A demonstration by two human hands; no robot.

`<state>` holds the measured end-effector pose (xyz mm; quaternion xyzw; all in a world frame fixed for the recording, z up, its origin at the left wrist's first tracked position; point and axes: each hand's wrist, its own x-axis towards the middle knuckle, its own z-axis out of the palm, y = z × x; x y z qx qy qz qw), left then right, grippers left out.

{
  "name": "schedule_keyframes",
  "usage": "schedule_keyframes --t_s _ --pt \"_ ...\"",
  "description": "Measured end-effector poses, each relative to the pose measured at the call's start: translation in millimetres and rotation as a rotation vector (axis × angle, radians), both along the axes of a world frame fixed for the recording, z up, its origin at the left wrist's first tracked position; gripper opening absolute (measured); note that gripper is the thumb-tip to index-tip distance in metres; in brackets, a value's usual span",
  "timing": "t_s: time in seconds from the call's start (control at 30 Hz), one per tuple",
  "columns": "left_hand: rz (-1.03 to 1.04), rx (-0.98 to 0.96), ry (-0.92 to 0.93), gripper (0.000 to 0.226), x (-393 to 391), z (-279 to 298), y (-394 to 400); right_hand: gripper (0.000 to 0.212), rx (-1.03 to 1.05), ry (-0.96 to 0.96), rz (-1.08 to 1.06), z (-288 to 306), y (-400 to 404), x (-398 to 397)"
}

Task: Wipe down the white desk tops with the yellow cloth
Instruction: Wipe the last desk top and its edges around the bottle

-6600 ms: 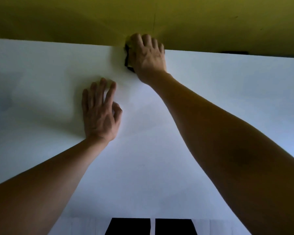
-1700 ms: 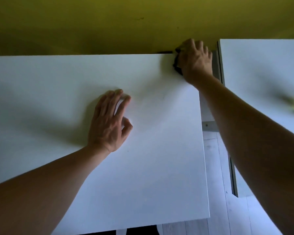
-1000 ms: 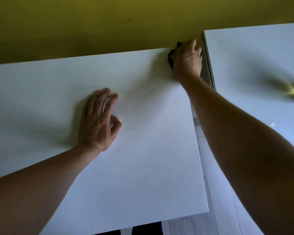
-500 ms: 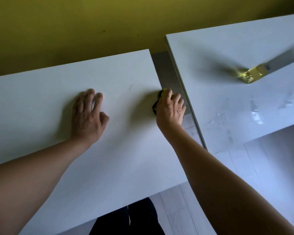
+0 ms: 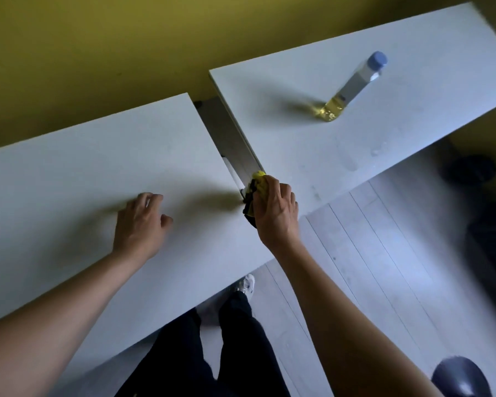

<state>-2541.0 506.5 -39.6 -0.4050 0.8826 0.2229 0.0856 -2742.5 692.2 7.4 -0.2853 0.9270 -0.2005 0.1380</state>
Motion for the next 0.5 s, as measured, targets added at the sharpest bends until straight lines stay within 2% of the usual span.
schedule_keyframes --t_s 0.1,0.27,0.5 --pt "-0.069 -0.007 0.082 0.04 -18.0 19.1 30.3 0.039 -0.025 -0.012 -0.023 6.6 22.3 -2.3" --pt "-0.178 -0.026 0.226 0.056 -56.5 38.6 85.2 0.043 -0.068 -0.029 -0.001 2.4 56.9 -30.3" --pt "-0.161 -0.05 0.183 0.048 -118.1 31.5 157.4 0.049 -0.109 -0.09 0.084 -10.0 108.1 -95.7"
